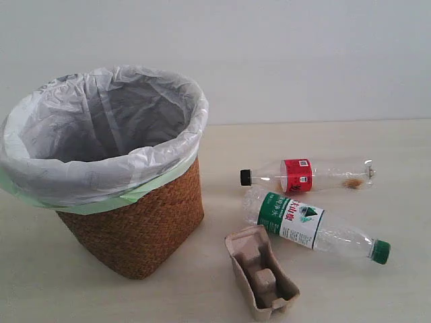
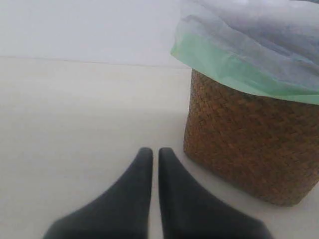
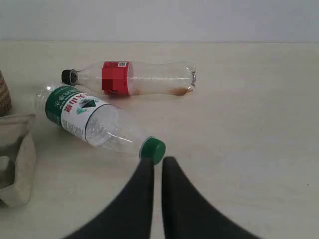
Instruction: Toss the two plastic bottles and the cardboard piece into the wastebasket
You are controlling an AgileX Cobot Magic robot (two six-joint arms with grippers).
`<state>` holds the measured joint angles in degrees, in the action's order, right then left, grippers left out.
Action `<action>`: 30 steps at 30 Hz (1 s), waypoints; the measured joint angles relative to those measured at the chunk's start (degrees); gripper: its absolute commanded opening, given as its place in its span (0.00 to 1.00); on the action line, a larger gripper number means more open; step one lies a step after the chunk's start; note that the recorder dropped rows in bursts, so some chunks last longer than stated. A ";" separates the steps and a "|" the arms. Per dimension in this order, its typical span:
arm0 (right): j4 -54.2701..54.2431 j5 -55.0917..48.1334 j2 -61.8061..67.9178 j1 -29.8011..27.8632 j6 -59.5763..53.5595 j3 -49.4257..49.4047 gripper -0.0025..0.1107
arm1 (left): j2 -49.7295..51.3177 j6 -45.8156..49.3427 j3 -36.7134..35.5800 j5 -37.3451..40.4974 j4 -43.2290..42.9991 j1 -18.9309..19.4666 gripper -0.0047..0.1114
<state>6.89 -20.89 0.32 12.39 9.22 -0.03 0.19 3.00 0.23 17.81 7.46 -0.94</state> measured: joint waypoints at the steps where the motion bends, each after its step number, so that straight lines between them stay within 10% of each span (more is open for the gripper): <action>1: 0.00 0.00 0.00 0.00 0.00 0.00 0.05 | 0.00 0.00 0.00 0.00 0.00 0.00 0.07; 30: -17.48 2.98 0.00 0.00 32.19 0.00 0.05 | 0.00 0.00 0.00 0.00 0.00 0.00 0.07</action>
<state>-10.59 -17.92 0.32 12.39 41.41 -0.03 0.19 3.00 0.23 17.81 7.46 -0.94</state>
